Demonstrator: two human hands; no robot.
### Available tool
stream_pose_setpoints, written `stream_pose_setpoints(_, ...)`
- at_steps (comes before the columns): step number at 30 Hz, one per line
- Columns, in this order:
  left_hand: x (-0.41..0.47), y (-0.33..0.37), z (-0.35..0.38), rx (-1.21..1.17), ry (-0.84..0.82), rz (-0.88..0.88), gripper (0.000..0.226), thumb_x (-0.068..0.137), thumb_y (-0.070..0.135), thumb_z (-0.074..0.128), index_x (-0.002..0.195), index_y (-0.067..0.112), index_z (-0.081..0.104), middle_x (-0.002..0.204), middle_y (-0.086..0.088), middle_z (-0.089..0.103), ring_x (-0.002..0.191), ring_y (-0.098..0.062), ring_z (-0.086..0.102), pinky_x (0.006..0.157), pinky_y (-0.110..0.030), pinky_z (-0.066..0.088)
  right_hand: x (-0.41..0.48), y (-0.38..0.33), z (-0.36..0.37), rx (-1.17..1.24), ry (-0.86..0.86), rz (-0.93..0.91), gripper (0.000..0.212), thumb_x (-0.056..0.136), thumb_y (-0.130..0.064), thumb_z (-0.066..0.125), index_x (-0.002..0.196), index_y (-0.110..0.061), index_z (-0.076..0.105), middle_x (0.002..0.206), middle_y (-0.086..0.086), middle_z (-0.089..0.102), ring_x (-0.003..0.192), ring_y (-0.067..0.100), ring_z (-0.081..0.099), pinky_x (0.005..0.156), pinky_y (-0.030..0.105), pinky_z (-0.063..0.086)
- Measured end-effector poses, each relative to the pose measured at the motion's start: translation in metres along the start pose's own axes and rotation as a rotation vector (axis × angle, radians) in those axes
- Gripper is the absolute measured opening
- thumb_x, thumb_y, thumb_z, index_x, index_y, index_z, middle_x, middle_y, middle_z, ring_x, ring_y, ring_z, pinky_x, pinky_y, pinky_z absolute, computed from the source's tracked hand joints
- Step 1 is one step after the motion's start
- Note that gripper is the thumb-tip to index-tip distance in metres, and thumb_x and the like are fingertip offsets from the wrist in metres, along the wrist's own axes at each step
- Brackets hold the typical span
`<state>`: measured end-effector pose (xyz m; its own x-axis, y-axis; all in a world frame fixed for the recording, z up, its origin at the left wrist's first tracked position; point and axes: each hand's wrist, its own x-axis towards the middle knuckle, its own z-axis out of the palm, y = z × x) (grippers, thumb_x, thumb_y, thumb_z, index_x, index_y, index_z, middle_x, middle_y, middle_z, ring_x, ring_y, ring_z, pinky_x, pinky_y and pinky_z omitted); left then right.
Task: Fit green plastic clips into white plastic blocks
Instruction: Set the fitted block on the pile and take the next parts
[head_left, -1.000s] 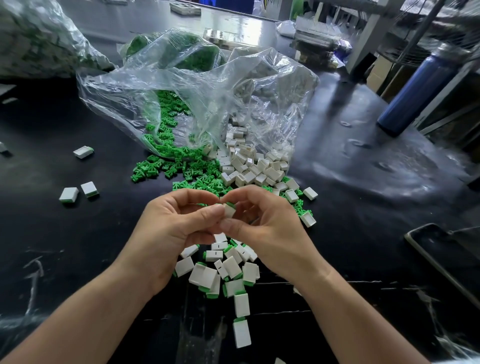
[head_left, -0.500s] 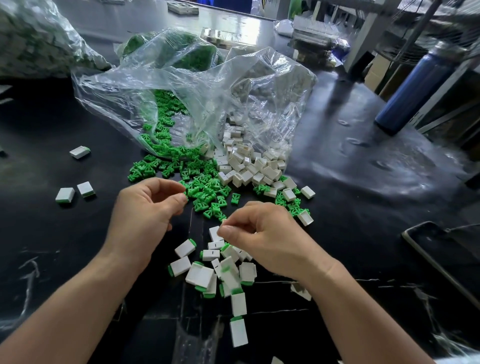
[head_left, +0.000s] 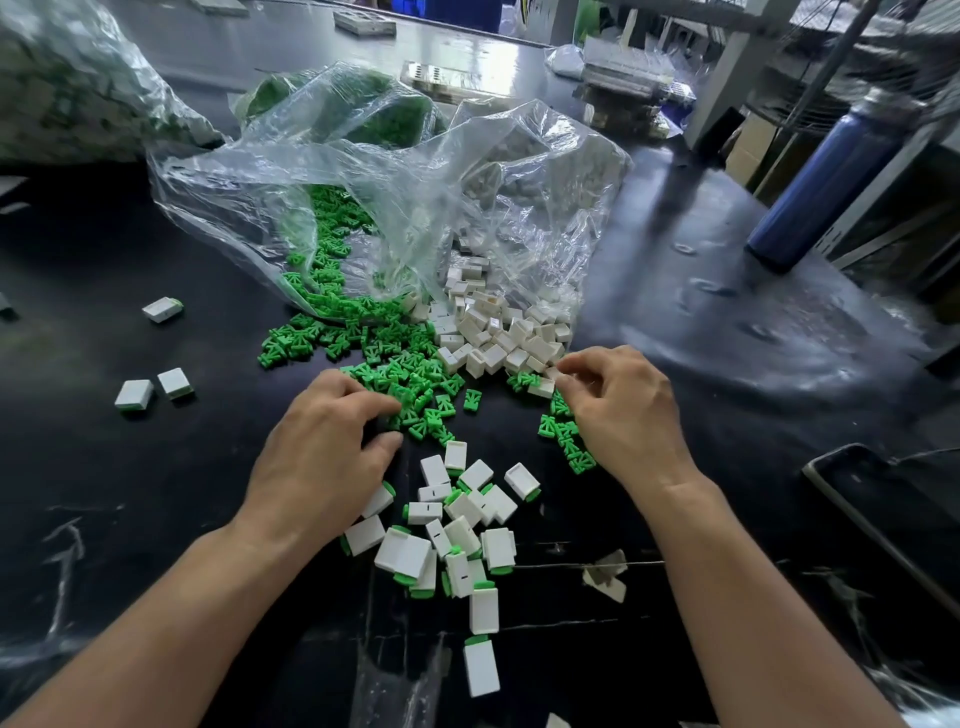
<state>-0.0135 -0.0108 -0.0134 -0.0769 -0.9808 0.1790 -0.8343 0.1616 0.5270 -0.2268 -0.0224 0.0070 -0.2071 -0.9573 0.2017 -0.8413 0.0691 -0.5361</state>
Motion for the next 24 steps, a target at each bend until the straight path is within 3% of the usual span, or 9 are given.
stream_pose_setpoints(5,0.000,0.001,-0.001,-0.012,0.000,-0.029,0.022,0.081,0.021,0.069,0.102,0.014,0.069,0.102,0.001,0.052,0.101,-0.019,0.050,0.080,-0.023,0.032,0.003,0.002,0.013,-0.125,-0.037,-0.017,0.026,0.088,-0.026,0.059,0.114,-0.022,0.064,0.108,0.004,0.054,0.110,0.021,0.046,0.087,0.025,0.032)
stream_pose_setpoints(9,-0.002,0.002,-0.003,-0.050,0.060,-0.005,0.018,0.078,0.015,0.071,0.095,0.011,0.068,0.091,0.002,0.055,0.090,-0.019,0.055,0.077,-0.023,0.035,0.003,0.002,0.018,-0.175,-0.060,-0.026,0.027,0.088,-0.025,0.060,0.114,-0.020,0.063,0.112,0.006,0.051,0.111,0.022,0.042,0.090,0.027,0.032)
stream_pose_setpoints(12,-0.003,0.004,-0.008,-0.134,0.124,-0.033,0.016,0.076,0.012,0.072,0.092,0.012,0.069,0.079,0.000,0.065,0.075,-0.019,0.061,0.071,-0.024,0.043,0.004,0.001,0.020,-0.167,-0.051,-0.027,0.016,0.087,-0.024,0.061,0.101,-0.017,0.065,0.107,0.006,0.051,0.108,0.023,0.043,0.086,0.027,0.031)
stream_pose_setpoints(15,-0.003,0.007,-0.009,-0.239,0.156,-0.073,0.017,0.074,0.006,0.071,0.088,0.016,0.068,0.072,0.009,0.064,0.067,-0.005,0.060,0.060,-0.003,0.038,0.004,0.002,0.020,-0.158,-0.047,-0.034,0.013,0.087,-0.023,0.062,0.098,-0.015,0.063,0.105,0.006,0.052,0.106,0.023,0.044,0.086,0.028,0.031)
stream_pose_setpoints(17,-0.003,0.008,-0.009,-0.326,0.168,-0.110,0.024,0.074,0.002,0.069,0.085,0.022,0.065,0.073,0.014,0.062,0.066,0.003,0.057,0.056,0.003,0.036,0.004,0.003,0.019,-0.145,-0.039,-0.041,0.014,0.087,-0.022,0.061,0.099,-0.014,0.062,0.106,0.007,0.053,0.106,0.024,0.045,0.085,0.027,0.031)
stream_pose_setpoints(21,-0.002,0.006,-0.013,-0.502,0.170,-0.164,0.033,0.073,-0.002,0.069,0.078,0.030,0.065,0.073,0.015,0.065,0.061,0.009,0.058,0.057,0.002,0.040,0.004,0.002,0.012,-0.024,0.016,-0.036,0.010,0.088,-0.021,0.060,0.095,-0.015,0.057,0.097,0.003,0.058,0.088,0.018,0.049,0.067,0.021,0.025)
stream_pose_setpoints(24,-0.002,0.008,-0.016,-0.720,0.110,-0.195,0.032,0.071,-0.009,0.071,0.070,0.023,0.068,0.064,0.010,0.069,0.056,0.004,0.059,0.057,-0.005,0.047,-0.001,-0.004,0.008,0.112,0.024,-0.049,0.011,0.087,-0.017,0.062,0.091,-0.019,0.052,0.088,-0.002,0.057,0.082,0.015,0.053,0.068,0.020,0.032)
